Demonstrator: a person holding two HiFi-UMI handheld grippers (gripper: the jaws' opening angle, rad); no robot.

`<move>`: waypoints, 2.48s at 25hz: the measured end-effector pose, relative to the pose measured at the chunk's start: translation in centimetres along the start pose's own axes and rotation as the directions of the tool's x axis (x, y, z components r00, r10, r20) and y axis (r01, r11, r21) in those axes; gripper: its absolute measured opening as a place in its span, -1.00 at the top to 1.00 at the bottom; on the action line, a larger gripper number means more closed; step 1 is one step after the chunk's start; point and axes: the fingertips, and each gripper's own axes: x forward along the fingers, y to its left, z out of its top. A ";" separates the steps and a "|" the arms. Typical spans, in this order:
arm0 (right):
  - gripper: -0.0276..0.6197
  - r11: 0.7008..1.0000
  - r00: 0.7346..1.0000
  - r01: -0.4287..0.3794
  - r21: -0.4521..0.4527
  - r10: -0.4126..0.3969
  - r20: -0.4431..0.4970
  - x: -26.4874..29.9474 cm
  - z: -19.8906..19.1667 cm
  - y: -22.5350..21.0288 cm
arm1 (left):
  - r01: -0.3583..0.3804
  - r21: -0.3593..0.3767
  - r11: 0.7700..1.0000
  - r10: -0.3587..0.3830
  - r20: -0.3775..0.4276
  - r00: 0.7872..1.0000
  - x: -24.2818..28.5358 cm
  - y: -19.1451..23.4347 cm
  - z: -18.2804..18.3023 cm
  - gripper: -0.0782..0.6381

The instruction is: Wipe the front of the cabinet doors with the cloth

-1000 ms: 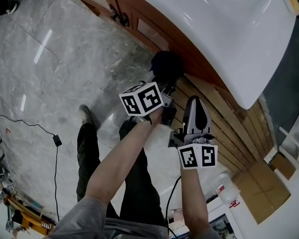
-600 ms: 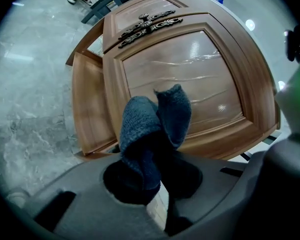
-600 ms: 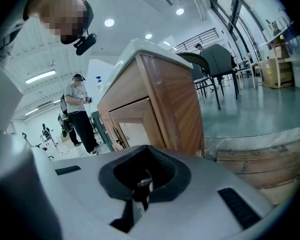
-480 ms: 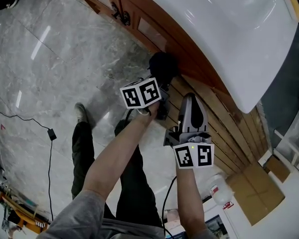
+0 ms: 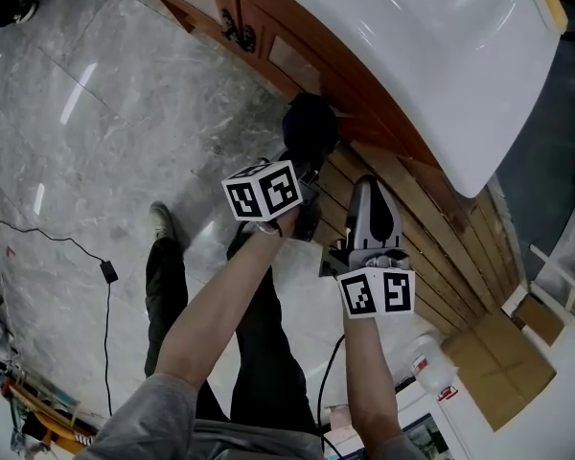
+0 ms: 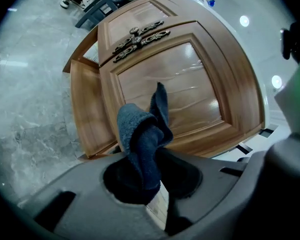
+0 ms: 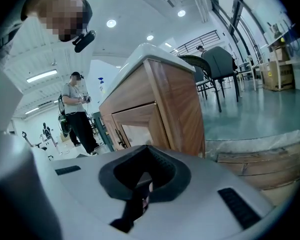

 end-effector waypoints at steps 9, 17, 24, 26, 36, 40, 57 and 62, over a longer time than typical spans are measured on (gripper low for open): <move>0.89 1.000 0.999 -0.008 0.010 0.008 0.042 -0.5 1.2 3.4 | 0.074 0.102 0.992 -0.077 0.031 0.997 -6.7 -4.8 2.9 0.63; 0.88 1.000 0.998 -0.003 0.023 0.002 0.065 -1.5 2.2 5.8 | 0.103 0.142 0.984 -0.111 0.043 0.993 -9.9 -7.4 4.1 0.63; 0.88 0.999 0.998 -0.011 0.036 0.008 0.067 -1.4 2.4 6.6 | 0.141 0.119 0.983 -0.154 0.112 0.982 -10.5 -9.4 7.0 0.63; 0.88 0.999 0.998 -0.020 0.040 0.018 0.062 -1.4 2.5 6.7 | 0.154 0.101 0.983 -0.167 0.130 0.977 -10.2 -10.1 7.6 0.63; 0.89 0.996 0.995 -0.066 0.058 0.062 0.075 0.1 3.9 5.5 | 0.206 0.013 0.978 -0.205 0.186 0.961 -6.4 -11.5 9.8 0.63; 0.89 0.997 0.996 -0.043 0.062 0.037 0.082 0.3 4.4 4.8 | 0.235 -0.018 0.972 -0.228 0.180 0.957 -5.6 -11.8 9.8 0.63; 0.89 0.995 0.992 0.074 0.069 -0.080 0.098 0.6 4.5 4.9 | 0.288 -0.081 0.954 -0.281 0.087 0.956 -4.5 -12.6 9.9 0.63; 0.88 0.995 0.993 0.082 0.064 -0.087 0.081 0.6 3.8 4.8 | 0.277 -0.104 0.955 -0.268 0.093 0.959 -3.8 -11.2 9.7 0.63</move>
